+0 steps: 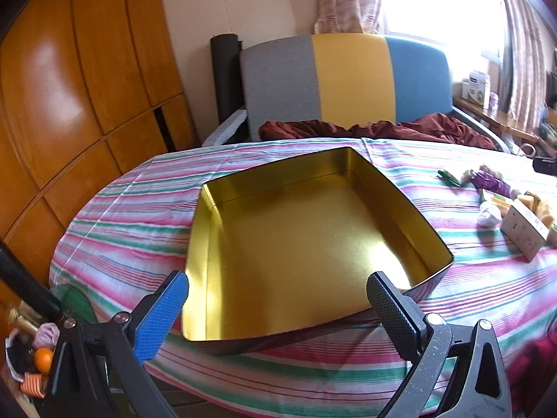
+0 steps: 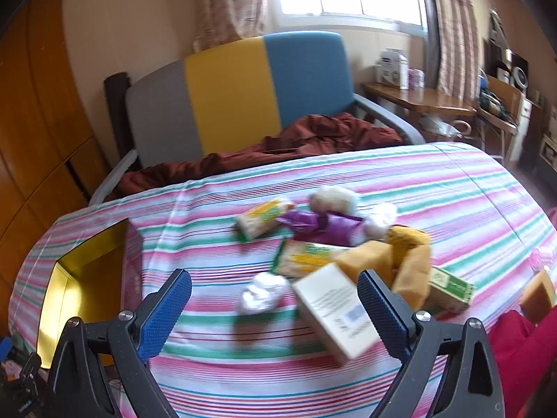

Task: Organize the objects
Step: 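Move the left tool from the gold tray toward the item pile, then grasp the plastic-wrapped white bundle with the left tool while the right tool grasps the cream box, then carry the white bundle into the gold tray and open the left tool, then carry the cream box into the gold tray and open the right tool, then return both tools to the pile and grasp a yellow sponge with the left tool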

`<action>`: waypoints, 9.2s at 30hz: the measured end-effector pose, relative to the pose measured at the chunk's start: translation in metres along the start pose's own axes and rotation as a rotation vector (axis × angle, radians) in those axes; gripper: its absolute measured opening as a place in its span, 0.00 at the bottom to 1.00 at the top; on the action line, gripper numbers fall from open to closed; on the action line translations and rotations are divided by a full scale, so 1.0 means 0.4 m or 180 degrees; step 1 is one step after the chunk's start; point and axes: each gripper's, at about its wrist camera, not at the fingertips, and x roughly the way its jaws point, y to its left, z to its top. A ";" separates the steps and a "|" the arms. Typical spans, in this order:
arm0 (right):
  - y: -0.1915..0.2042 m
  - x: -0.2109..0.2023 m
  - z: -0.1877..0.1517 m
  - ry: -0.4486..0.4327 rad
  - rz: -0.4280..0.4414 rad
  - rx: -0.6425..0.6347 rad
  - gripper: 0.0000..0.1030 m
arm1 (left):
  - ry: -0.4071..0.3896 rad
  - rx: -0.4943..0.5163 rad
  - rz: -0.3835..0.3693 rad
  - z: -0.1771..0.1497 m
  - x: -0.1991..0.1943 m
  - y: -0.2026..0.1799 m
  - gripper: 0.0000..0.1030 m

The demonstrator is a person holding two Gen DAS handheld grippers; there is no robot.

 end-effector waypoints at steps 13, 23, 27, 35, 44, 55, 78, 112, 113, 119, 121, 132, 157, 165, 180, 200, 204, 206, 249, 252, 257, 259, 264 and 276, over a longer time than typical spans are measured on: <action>-0.376 0.017 0.025 -0.0077 -0.0152 0.1157 0.96 | 0.0195 0.0060 -0.1117 0.055 0.022 -0.158 1.00; -0.422 0.006 0.008 -0.0175 0.0142 0.1478 0.96 | 0.0418 0.0495 -0.1790 0.109 0.074 -0.399 1.00; -0.427 0.008 0.007 -0.0171 0.0192 0.1502 0.96 | 0.0612 0.0574 -0.1981 0.130 0.119 -0.494 1.00; -0.436 0.014 0.007 -0.0146 0.0283 0.1568 0.96 | 0.0888 0.0622 -0.1796 0.172 0.254 -0.600 1.00; -0.430 0.025 0.010 -0.0085 0.0324 0.1520 0.96 | 0.1020 0.0786 -0.1819 0.201 0.342 -0.686 0.82; -0.429 0.030 0.008 -0.0038 0.0293 0.1510 0.96 | 0.0993 0.1066 -0.1851 0.181 0.383 -0.752 0.34; -0.176 0.148 -0.001 0.0942 0.0581 -0.0051 0.85 | 0.0654 0.1023 -0.1896 -0.022 0.177 -0.547 0.33; -0.076 0.305 -0.110 0.1756 0.0099 -0.0891 0.64 | 0.0384 -0.0338 -0.1103 0.059 0.113 -0.008 0.34; -0.076 0.304 -0.109 0.1745 0.0098 -0.0895 0.59 | 0.0408 -0.0381 -0.1007 0.065 0.127 0.020 0.34; -0.077 0.301 -0.102 0.1708 0.0087 -0.0911 0.49 | 0.0619 -0.0624 -0.0595 0.125 0.259 0.169 0.34; -0.078 0.302 -0.100 0.1708 0.0090 -0.0907 0.49 | 0.0733 -0.0745 -0.0558 0.146 0.316 0.199 0.34; -0.072 0.310 -0.093 0.1699 0.0092 -0.0917 0.49 | 0.1139 -0.0884 -0.0217 0.201 0.561 0.244 0.34; -0.073 0.315 -0.078 0.1661 0.0067 -0.0961 0.49 | 0.0852 -0.0813 -0.0147 0.201 0.481 0.255 0.58; -0.049 0.246 -0.063 0.1602 0.0457 -0.0775 0.49 | 0.0453 -0.0882 -0.0194 0.136 0.274 0.293 0.60; 0.482 0.071 -0.061 0.1403 0.1594 -0.1556 0.49 | 0.0424 -0.1218 -0.0134 -0.036 0.107 0.377 0.61; 0.912 0.314 -0.305 0.2633 0.1698 -0.1125 0.51 | 0.0453 -0.1451 -0.0147 -0.085 0.088 0.443 0.63; 0.902 0.304 -0.312 0.2755 0.1887 -0.0910 0.65 | 0.0425 -0.1465 -0.0129 -0.084 0.083 0.446 0.63; 0.899 0.295 -0.315 0.2774 0.1992 -0.0844 0.66 | 0.0402 -0.1467 -0.0112 -0.083 0.080 0.446 0.63; 0.228 0.098 -0.110 0.0899 0.0761 -0.0795 0.67 | 0.0157 -0.0179 -0.0806 0.018 0.023 0.004 0.69; 0.111 0.105 -0.076 0.0952 0.0620 -0.0455 0.67 | 0.0151 -0.0051 -0.0938 0.030 0.022 -0.043 0.69; -0.107 0.088 -0.005 0.0866 0.0394 0.0210 0.67 | 0.0138 0.0161 -0.1159 0.045 0.014 -0.132 0.69; -0.200 0.075 0.022 0.0753 0.0302 0.0531 0.67 | 0.0138 0.0244 -0.1262 0.053 0.013 -0.170 0.69; -0.371 0.072 0.050 0.0511 0.0072 0.1142 0.67 | 0.0118 0.0466 -0.1513 0.086 0.016 -0.276 0.69; -0.403 0.061 0.043 0.0268 0.0212 0.1266 0.68 | 0.0131 0.1036 -0.2093 0.176 0.080 -0.594 0.62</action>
